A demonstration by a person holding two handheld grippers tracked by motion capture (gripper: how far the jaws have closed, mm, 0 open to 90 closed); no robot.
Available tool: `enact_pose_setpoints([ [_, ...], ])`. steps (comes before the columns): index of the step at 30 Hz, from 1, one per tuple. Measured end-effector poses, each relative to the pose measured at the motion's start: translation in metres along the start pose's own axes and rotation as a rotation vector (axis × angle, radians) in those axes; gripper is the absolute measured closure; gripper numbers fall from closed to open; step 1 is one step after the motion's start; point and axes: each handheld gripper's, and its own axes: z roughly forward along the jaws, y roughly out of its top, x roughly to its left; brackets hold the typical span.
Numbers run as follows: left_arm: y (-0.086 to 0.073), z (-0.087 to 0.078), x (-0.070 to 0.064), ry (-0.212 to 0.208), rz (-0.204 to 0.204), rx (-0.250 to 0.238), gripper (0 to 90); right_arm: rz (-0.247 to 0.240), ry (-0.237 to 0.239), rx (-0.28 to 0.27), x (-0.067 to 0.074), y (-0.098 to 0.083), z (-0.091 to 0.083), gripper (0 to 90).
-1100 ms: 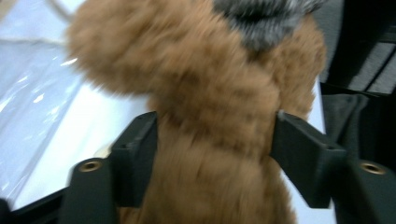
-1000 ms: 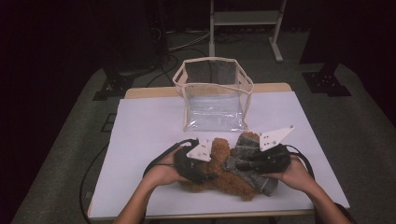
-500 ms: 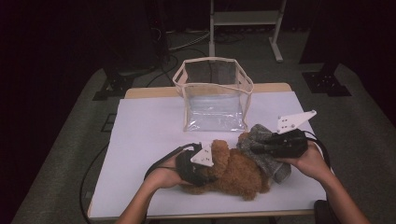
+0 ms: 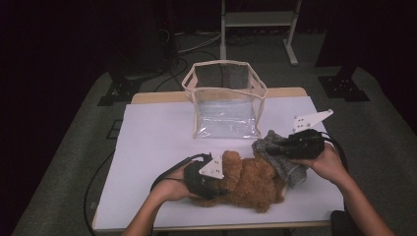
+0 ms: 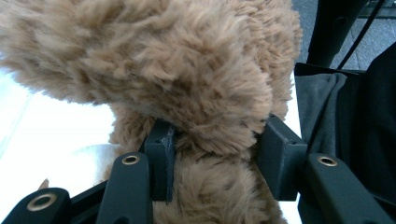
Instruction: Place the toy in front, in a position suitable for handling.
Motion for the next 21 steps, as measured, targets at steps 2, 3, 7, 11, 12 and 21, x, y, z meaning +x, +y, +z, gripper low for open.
enact_pose_setpoints([
  [2, 0.001, 0.0, 0.0, -0.006, 0.005, 0.004, 52.5, -0.015, -0.001, 0.006, 0.002, 0.004, 0.002, 78.9],
  [3, 0.001, 0.001, 0.0, -0.007, 0.004, 0.005, 52.5, -0.021, 0.0, 0.007, 0.004, 0.006, 0.004, 78.9],
  [7, 0.002, 0.001, 0.001, -0.003, -0.002, 0.004, 52.2, -0.047, 0.032, 0.006, 0.015, 0.014, 0.015, 78.9],
  [11, 0.002, 0.003, 0.005, 0.013, -0.022, -0.002, 52.1, -0.082, 0.068, 0.017, 0.029, 0.017, 0.025, 78.9],
  [12, 0.002, 0.003, 0.005, 0.013, -0.022, -0.002, 52.2, -0.085, 0.075, 0.014, 0.032, 0.016, 0.026, 78.9],
  [21, 0.01, 0.006, 0.011, 0.045, -0.039, 0.005, 52.2, -0.129, 0.13, 0.026, 0.051, 0.021, 0.045, 78.9],
])
